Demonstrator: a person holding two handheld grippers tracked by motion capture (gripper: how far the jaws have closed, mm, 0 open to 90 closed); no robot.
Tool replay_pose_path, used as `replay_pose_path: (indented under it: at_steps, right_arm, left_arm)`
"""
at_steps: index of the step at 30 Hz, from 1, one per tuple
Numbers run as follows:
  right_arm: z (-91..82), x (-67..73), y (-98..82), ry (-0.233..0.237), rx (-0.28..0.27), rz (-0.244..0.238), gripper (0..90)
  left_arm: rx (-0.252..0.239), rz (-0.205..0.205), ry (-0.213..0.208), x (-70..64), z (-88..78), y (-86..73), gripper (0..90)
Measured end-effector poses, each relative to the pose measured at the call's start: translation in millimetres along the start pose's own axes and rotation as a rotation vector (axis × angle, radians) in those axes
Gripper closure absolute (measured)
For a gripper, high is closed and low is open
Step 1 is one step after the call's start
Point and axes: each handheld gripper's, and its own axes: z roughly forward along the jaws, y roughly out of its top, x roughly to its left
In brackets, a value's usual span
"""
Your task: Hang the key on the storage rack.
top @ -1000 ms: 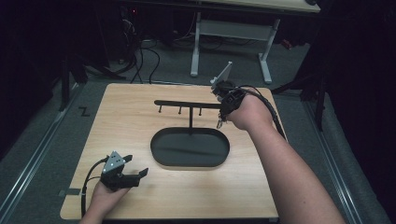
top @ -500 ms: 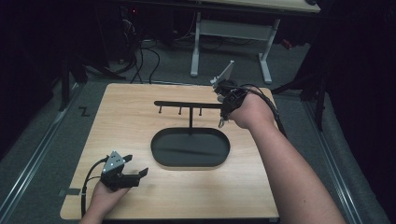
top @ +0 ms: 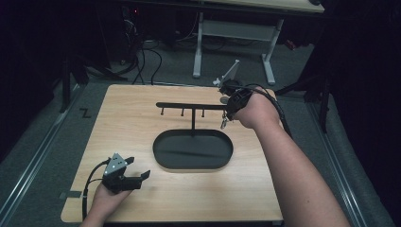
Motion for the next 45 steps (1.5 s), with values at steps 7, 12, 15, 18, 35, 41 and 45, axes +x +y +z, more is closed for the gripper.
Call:
replay_pose_path:
  at_steps: [7, 12, 15, 18, 35, 41, 45]
  right_arm:
    - [1.8, -1.5, -0.2, -0.01, -0.009, 0.003, 84.9]
    - [1.1, -3.6, -1.4, -0.014, -0.007, 0.001, 85.3]
    - [-0.3, -5.2, -2.5, -0.018, -0.011, 0.003, 86.0]
    - [-1.4, -6.5, -3.4, -0.023, -0.015, 0.003, 86.2]
    - [-1.9, -6.3, -3.8, -0.028, -0.014, 0.007, 85.1]
    - [0.4, -6.2, -6.7, -0.028, -0.013, 0.02, 82.7]
    - [3.2, -6.9, -9.5, -0.029, -0.014, 0.027, 81.0]
  left_arm:
    - [0.005, 0.002, 0.001, -0.1, -0.2, 0.1, 15.2]
    - [0.008, 0.003, 0.001, -0.2, 0.0, 0.0, 15.2]
    - [0.008, 0.002, 0.001, -0.3, 0.0, 0.0, 15.2]
    - [0.008, 0.003, 0.001, -0.4, 0.1, -0.1, 15.2]
    - [0.008, 0.002, 0.001, -0.3, 0.2, -0.1, 15.2]
    - [0.011, 0.003, -0.003, -0.6, 0.8, -0.1, 15.2]
    - [0.014, 0.006, -0.004, -0.7, 0.8, -0.2, 15.2]
